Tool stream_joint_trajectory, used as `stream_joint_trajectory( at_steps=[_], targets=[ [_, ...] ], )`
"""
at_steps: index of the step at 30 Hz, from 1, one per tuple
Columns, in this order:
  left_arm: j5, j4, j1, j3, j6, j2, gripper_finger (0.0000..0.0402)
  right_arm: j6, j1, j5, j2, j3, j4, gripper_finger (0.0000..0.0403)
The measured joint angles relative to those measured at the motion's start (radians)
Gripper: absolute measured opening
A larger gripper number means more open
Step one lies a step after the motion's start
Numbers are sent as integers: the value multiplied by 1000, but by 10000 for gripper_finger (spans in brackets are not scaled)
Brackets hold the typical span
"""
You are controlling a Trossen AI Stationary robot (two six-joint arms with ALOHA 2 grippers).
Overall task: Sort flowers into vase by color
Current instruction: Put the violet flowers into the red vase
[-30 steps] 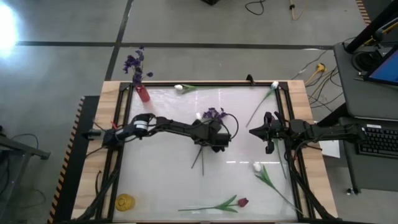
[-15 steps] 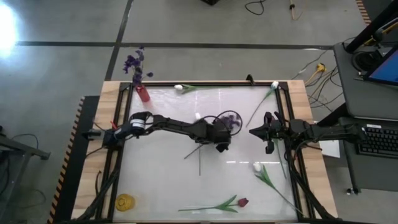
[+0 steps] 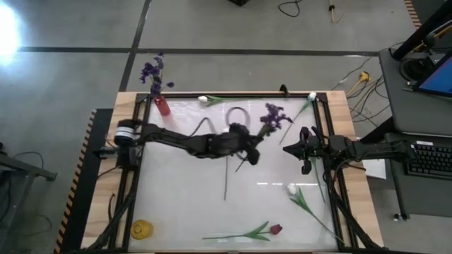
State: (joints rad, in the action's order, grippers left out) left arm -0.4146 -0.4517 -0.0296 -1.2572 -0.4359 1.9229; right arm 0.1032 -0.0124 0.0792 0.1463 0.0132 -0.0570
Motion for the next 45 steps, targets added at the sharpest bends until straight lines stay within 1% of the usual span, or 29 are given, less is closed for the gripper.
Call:
stream_joint_trajectory(
  at_steps=[3,5,6,8,10,13,19,21,22,25,28,30,37,41,45],
  targets=[
    [24,-439,2,197,64,-46,1,0,0,0,0,0,0,9],
    [45,-723,1,309,141,-66,1,0,0,0,1,0,0,9],
    [47,-836,0,357,194,-72,1,0,0,0,0,0,1,9],
    [44,-975,0,448,296,-90,1,0,0,0,1,0,0,9],
    [17,-1050,0,523,402,-124,0,0,0,0,0,0,0,9],
    [-78,-1074,-1,616,575,-223,0,0,0,0,0,0,0,9],
    [-351,-1075,-2,770,815,-466,0,0,0,0,0,0,0,9],
    [-425,-1065,-5,816,904,-546,0,0,0,0,0,0,0,9],
    [-446,-1057,-7,839,938,-584,0,0,0,0,0,0,0,9],
    [-471,-1055,-8,891,999,-698,0,0,0,0,0,0,0,9],
    [-518,-1048,-7,933,1059,-796,0,0,0,0,0,0,0,9],
    [-522,-1050,-3,956,1099,-861,0,0,0,0,0,0,0,9],
    [-526,-1053,2,972,1232,-1037,0,0,0,0,0,0,0,9],
    [-569,-1056,2,972,1317,-1120,0,0,0,0,0,0,0,9],
    [-587,-1057,2,972,1369,-1190,0,0,0,0,0,0,0,9]
  ],
)
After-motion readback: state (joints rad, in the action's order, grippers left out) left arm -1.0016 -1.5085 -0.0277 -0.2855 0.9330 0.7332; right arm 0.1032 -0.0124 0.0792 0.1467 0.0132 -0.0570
